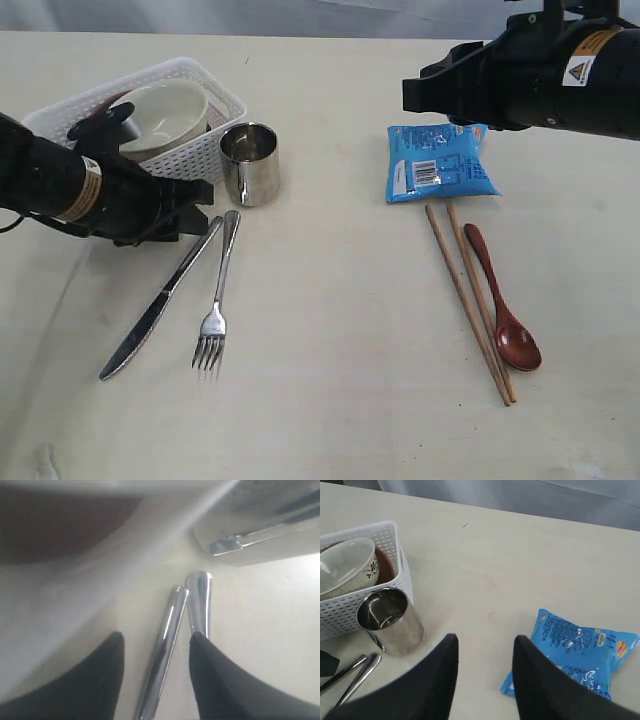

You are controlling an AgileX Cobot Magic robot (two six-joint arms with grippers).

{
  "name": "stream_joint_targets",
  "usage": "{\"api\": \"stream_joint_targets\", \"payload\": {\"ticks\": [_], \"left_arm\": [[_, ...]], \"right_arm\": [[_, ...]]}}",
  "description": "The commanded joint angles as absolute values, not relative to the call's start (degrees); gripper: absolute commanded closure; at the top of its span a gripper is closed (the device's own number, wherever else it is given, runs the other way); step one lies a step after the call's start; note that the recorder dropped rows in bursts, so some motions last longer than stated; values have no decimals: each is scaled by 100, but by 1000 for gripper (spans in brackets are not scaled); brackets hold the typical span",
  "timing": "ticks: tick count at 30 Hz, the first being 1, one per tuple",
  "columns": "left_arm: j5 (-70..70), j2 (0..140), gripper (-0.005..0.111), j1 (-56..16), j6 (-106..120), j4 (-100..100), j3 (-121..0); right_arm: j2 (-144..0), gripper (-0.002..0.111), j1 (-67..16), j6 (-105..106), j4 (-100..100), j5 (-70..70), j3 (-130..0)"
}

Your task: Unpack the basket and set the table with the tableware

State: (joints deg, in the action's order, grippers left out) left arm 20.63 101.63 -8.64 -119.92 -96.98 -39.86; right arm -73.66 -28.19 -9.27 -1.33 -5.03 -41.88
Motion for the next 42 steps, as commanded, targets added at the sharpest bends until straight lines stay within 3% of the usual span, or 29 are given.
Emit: {"api": "stream_joint_targets", "payload": {"ticks": [1, 11, 18, 42], "left_arm": [[2155, 10039, 66, -861, -11930, -9995, -3990], [2748, 9952, 68, -861, -11343, -9995, -3990], [2761, 9952, 107, -1035, -11198, -9995, -3990], [2142, 10329, 107, -1121, -11217, -9995, -4039]], "right_arm": [[-7312, 73, -2828, -946, -143, -505, -4188], [-7312, 73, -2828, -946, -145, -493, -4188], [-7312, 73, -2828, -946, -145, -480, -4188], [-7312, 73, -2828, -946, -145, -469, -4188]]}}
